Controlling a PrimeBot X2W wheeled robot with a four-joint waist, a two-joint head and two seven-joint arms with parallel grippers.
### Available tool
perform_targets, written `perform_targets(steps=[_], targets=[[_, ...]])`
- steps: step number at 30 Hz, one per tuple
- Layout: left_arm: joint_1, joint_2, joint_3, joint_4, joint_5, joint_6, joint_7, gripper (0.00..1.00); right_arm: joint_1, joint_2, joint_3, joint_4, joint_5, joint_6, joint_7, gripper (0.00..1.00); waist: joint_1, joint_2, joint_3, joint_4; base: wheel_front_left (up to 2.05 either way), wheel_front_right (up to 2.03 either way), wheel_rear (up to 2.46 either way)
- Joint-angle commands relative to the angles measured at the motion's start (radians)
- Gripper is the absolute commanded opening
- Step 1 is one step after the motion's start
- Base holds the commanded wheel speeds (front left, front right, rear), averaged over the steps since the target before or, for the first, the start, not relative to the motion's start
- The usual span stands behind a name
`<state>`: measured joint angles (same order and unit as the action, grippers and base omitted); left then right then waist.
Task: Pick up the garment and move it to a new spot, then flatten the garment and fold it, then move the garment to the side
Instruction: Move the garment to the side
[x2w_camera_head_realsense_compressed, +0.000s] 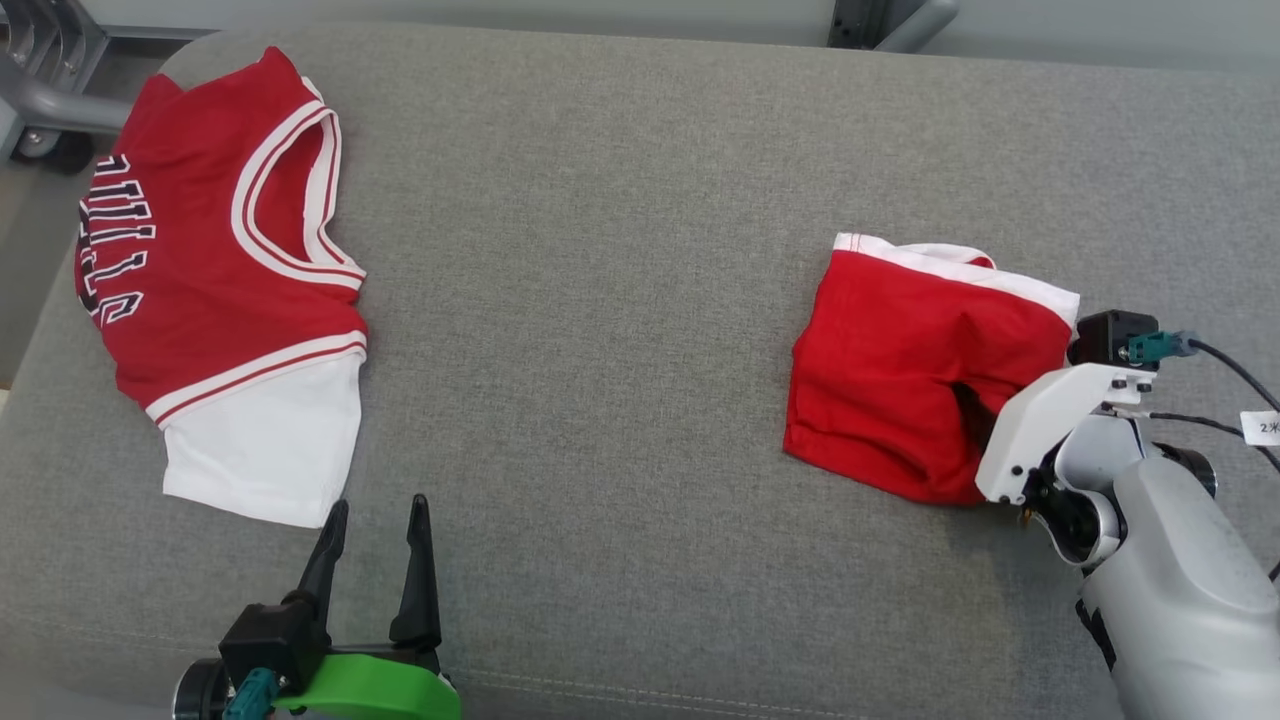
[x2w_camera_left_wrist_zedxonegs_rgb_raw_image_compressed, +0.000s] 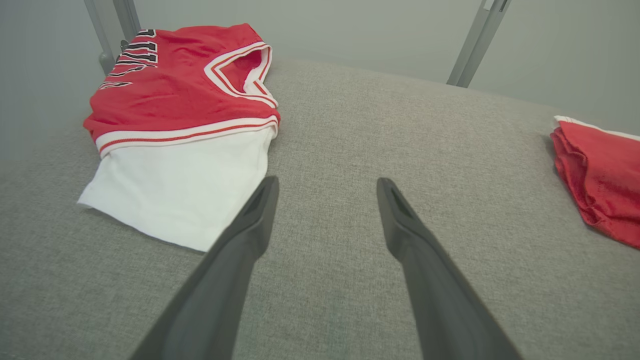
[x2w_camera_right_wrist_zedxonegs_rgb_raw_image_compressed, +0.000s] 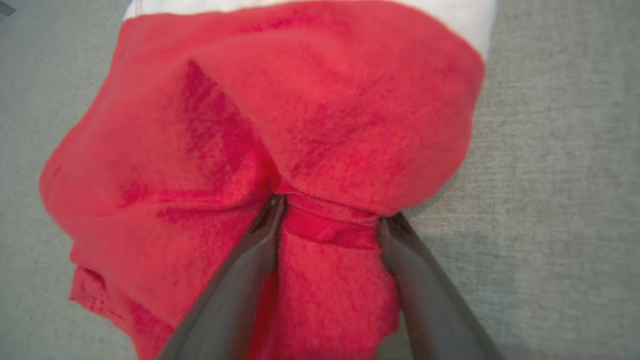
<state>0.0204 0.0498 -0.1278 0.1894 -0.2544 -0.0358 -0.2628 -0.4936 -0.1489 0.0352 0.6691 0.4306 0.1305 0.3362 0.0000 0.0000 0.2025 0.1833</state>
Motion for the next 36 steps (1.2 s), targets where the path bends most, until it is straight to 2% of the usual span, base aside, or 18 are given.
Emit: perform_targets(steps=[1, 4, 5, 8, 13, 17, 25, 36], targets=[[-0.026, 0.002, 0.007, -0.005, 0.003, -0.004, -0.003, 1.00, -0.001, -0.012, 0.028, 0.026, 0.029, 0.000, 0.035, 0.00, 0.0000, 0.0000, 0.026, -0.012, 0.00, 0.00, 0.00], [-0.041, 0.002, 0.013, -0.006, 0.015, -0.012, -0.003, 1.00, -0.025, -0.080, 0.041, 0.025, 0.059, -0.004, 0.078, 0.00, 0.0000, 0.0000, 0.049, -0.031, 0.00, 0.00, 0.00], [-0.041, 0.002, 0.013, -0.006, 0.015, -0.012, -0.003, 1.00, -0.025, -0.080, 0.041, 0.025, 0.059, -0.004, 0.078, 0.00, 0.0000, 0.0000, 0.049, -0.031, 0.00, 0.00, 0.00], [-0.064, 0.002, 0.019, -0.008, 0.026, -0.021, -0.003, 1.00, -0.054, -0.168, 0.058, 0.018, 0.085, -0.008, 0.140, 0.00, 0.0000, 0.0000, 0.082, -0.050, 0.00, 0.00, 0.00], [-0.104, 0.002, 0.026, -0.015, 0.044, -0.035, -0.002, 1.00, -0.129, -0.268, 0.073, 0.001, 0.116, -0.007, 0.233, 0.00, 0.0000, 0.0000, 0.150, -0.086, 0.00, 0.00, 0.00], [-0.145, 0.002, 0.028, -0.023, 0.047, -0.042, -0.002, 1.00, -0.201, -0.345, 0.058, -0.014, 0.086, -0.002, 0.243, 0.00, 0.0000, 0.0000, 0.212, -0.112, 0.00, 0.00, 0.00], [-0.211, 0.002, 0.020, -0.023, 0.056, -0.050, -0.002, 1.00, -0.306, -0.417, 0.044, -0.027, 0.028, -0.001, 0.204, 0.00, 0.0000, 0.0000, 0.291, -0.146, 0.00, 0.00, 0.00], [-0.220, 0.002, 0.043, -0.029, 0.075, -0.055, -0.002, 1.00, -0.373, -0.517, 0.033, -0.053, -0.003, -0.001, 0.215, 0.00, 0.0000, 0.0000, 0.318, -0.177, 0.00, 0.00, 0.00]])
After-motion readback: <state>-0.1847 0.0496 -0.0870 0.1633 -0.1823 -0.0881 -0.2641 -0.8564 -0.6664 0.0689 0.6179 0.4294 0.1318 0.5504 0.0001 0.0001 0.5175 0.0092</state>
